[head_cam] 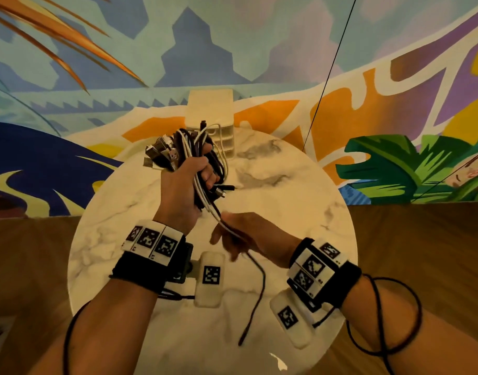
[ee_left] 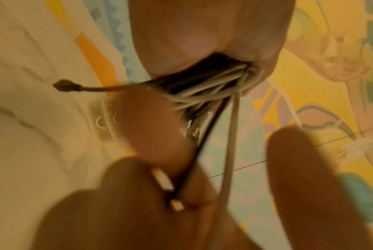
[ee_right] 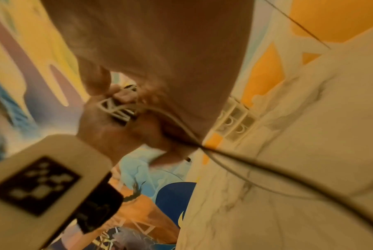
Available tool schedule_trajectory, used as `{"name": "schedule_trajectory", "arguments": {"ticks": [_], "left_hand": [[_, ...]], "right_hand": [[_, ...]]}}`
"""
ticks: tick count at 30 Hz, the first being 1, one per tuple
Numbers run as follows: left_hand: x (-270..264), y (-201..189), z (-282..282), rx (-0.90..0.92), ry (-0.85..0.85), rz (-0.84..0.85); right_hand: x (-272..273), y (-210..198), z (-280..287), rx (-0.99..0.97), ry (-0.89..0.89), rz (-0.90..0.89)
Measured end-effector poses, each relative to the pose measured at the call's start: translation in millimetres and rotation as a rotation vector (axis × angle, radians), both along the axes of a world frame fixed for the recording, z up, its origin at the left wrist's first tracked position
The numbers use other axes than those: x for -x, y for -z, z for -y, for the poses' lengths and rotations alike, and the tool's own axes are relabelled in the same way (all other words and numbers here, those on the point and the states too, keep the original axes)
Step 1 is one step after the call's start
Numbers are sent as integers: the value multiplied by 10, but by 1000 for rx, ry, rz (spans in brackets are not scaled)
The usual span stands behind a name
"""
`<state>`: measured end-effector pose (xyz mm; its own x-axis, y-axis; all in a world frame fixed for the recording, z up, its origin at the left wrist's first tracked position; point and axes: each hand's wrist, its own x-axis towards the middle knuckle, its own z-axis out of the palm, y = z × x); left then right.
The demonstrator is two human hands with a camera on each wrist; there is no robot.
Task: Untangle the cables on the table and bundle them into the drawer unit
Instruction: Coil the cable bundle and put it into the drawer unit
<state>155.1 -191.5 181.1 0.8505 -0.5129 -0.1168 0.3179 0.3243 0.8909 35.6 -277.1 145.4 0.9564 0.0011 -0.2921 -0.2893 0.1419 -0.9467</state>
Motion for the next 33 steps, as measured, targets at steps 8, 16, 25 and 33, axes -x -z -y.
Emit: {"name": "schedule_trajectory", "arguments": {"ticks": [8,16,25,33], "left_hand": [[-111,60,85,-43,-258,-64],[-3,224,201,-293,-315,-112],[187,218,305,-402,-330,-14],[504,73,357,-646,-179,493]], "right_hand": [[-38,29,-3,385,188,85],[-87,29,29,767,261,155],[-139,41,100,591,221,49],[-43,196,136,608,319,160]]}}
